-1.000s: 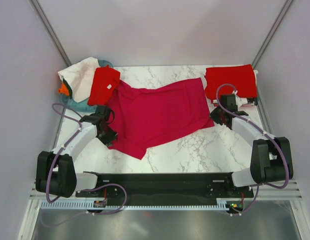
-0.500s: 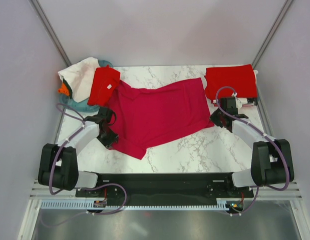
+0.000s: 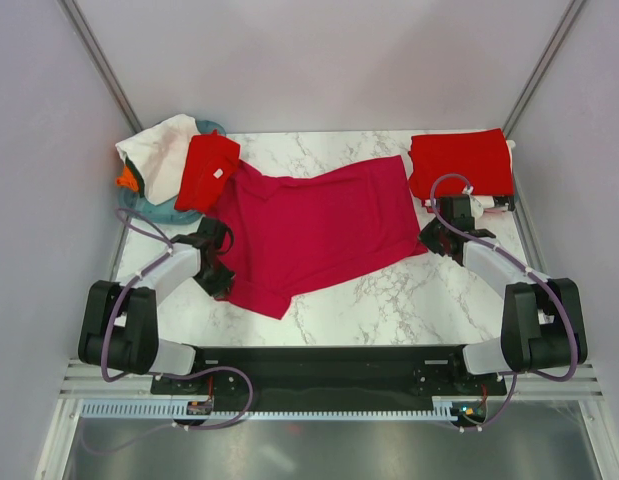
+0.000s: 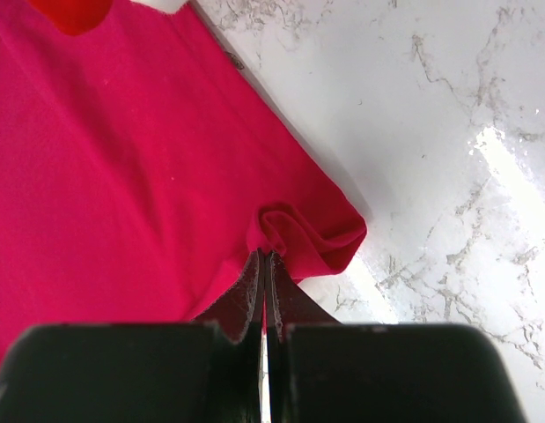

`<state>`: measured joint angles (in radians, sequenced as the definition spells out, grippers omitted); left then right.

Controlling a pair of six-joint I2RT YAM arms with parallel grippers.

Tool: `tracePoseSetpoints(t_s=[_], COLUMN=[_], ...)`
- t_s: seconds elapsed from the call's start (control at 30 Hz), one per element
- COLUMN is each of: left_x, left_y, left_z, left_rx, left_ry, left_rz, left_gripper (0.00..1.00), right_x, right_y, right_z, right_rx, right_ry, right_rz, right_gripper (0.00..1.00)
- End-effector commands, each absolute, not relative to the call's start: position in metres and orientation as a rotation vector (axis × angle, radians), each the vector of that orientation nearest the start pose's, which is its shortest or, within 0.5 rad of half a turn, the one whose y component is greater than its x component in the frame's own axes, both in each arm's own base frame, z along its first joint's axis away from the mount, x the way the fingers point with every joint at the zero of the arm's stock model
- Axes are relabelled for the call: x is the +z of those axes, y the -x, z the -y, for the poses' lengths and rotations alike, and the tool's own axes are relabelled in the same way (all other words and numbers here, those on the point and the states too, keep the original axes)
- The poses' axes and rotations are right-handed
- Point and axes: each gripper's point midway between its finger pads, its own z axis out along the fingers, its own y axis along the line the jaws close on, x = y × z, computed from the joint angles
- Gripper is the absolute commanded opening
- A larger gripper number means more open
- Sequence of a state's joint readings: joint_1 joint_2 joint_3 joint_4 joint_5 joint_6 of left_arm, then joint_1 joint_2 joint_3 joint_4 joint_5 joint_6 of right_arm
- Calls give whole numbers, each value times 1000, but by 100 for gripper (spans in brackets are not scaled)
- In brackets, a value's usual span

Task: Fold and stack the t-shirts
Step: Fold the tshirt

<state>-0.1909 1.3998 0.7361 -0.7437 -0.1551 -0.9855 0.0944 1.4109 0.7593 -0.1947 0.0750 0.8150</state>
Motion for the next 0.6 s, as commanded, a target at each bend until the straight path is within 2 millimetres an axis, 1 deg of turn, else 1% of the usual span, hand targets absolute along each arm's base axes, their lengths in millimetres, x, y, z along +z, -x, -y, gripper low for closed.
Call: tracePoseSetpoints(t_s=[0.0, 0.03, 0.07, 0.27, 0.4, 0.57], left_x=[15, 17, 19, 32, 37, 41], left_y=[-219, -220, -219, -218, -212, -205], left_z=[43, 44, 44, 51, 59, 62], left_rx=[87, 72, 63, -16, -82, -114], left_ry=[1108, 1106, 1104, 1091, 1090, 1088], left_rz=[-2670, -2664, -2664, -2653, -2680, -2692], left_gripper=[15, 5, 2, 2, 2, 2], right_x=[73, 71, 72, 71, 71, 70], right_y=[-354, -354, -354, -353, -353, -352], right_z=[-52, -52, -51, -52, -53, -53], right_rx=[339, 337, 337, 339, 345, 348], right_ry=[-874, -876, -877, -874, -876, -877], right_rz=[-2246, -2250, -2248, -2249, -2250, -2254], right_gripper=[0, 0, 0, 0, 0, 0])
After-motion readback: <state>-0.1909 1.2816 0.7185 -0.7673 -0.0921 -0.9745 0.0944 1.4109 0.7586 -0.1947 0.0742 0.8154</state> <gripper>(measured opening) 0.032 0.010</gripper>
